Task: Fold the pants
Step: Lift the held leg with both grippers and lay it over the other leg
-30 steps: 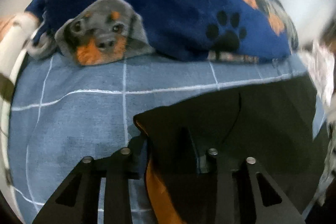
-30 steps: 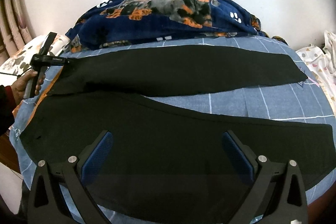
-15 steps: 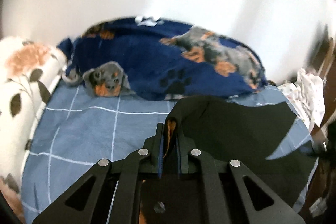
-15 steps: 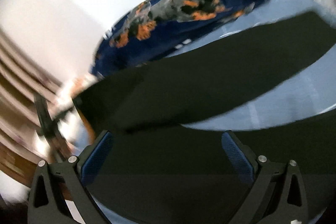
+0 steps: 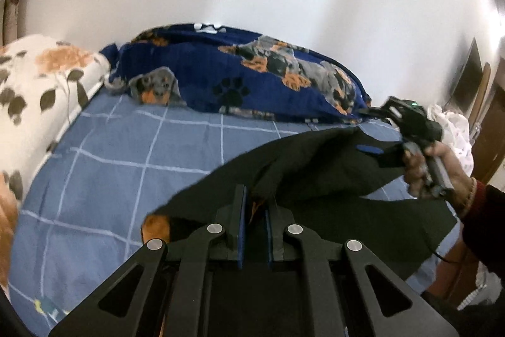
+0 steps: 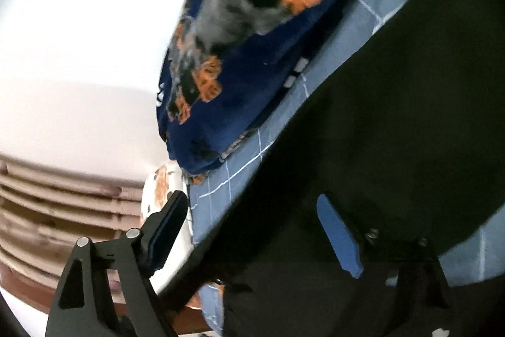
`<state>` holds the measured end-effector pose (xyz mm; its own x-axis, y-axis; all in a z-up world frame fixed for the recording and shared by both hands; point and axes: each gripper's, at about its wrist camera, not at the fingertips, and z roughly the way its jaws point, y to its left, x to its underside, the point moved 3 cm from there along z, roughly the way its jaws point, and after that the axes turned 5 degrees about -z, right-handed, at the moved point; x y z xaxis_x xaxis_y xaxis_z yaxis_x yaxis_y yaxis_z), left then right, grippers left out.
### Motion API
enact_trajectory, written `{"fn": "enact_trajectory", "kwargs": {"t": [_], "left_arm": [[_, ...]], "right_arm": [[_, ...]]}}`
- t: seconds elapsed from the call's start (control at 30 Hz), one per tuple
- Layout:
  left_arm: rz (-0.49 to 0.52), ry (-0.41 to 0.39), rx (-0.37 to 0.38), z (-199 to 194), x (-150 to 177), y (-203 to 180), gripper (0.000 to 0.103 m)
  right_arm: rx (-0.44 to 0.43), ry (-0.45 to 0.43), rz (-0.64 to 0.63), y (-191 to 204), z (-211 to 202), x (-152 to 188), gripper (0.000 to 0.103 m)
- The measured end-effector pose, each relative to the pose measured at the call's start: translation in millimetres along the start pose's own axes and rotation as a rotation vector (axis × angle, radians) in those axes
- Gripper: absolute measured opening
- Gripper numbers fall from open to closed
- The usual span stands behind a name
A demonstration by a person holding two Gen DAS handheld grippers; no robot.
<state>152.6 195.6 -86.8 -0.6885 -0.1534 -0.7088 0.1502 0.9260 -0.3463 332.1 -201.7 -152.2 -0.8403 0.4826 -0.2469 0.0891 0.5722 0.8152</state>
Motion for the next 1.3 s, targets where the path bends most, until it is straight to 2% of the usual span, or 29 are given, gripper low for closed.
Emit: {"fn": "enact_trajectory", "kwargs": {"t": [0.03,0.07,0.1,0.13,0.27,0.4,0.6,0.77,0.93,1.2,1.3], "left_arm": [[-0.012,0.005,0.000,0.1,1.8,1.0,0.011],[-0.025,0.011,0.001,0.4,3.5,2.3,0.011],[-0.033,0.018,0.002,1.1,4.3,3.2,0.011],[-0.043,0.026,-0.002,1.6,4.9,5.2,0.011],[-0.054,0.040,-0.029,-4.9,8.0,13.6,0.012],[-0.073,0.072,-0.061,-13.6,17.5,27.4,0.013],[-0.093,0.119,-0.098,-22.6,43.7,38.0,0.015],[-0.131,0.155,-0.140,-27.8,69.1,50.1,0.018],[-0.190,0.190,-0.162,-32.0,91.3,61.5,0.018],[-0.249,0.214,-0.233,-40.0,109.2,78.2,0.018],[-0.267,0.158,-0.313,-56.7,101.0,90.5,0.018]], "right_arm": [[0.004,0.020,0.014,-3.2,7.8,-3.3,0.060],[0.009,0.037,0.018,-5.9,13.5,-5.7,0.031],[0.010,0.049,0.016,-7.5,16.3,-6.3,0.016],[0.016,0.057,0.009,-7.6,17.9,-5.1,0.008],[0.042,0.026,-0.091,1.0,-2.9,18.9,0.006],[0.031,0.029,-0.151,2.3,-37.3,69.5,0.006],[0.060,0.093,-0.125,-25.6,-69.3,158.0,0.006],[0.102,0.152,-0.120,-41.4,-65.5,201.7,0.005],[0.128,0.184,-0.085,-54.0,-60.8,226.3,0.005],[0.169,0.204,-0.096,-67.4,-60.6,235.5,0.005],[0.167,0.205,-0.088,-69.6,-59.3,234.8,0.005]]}}
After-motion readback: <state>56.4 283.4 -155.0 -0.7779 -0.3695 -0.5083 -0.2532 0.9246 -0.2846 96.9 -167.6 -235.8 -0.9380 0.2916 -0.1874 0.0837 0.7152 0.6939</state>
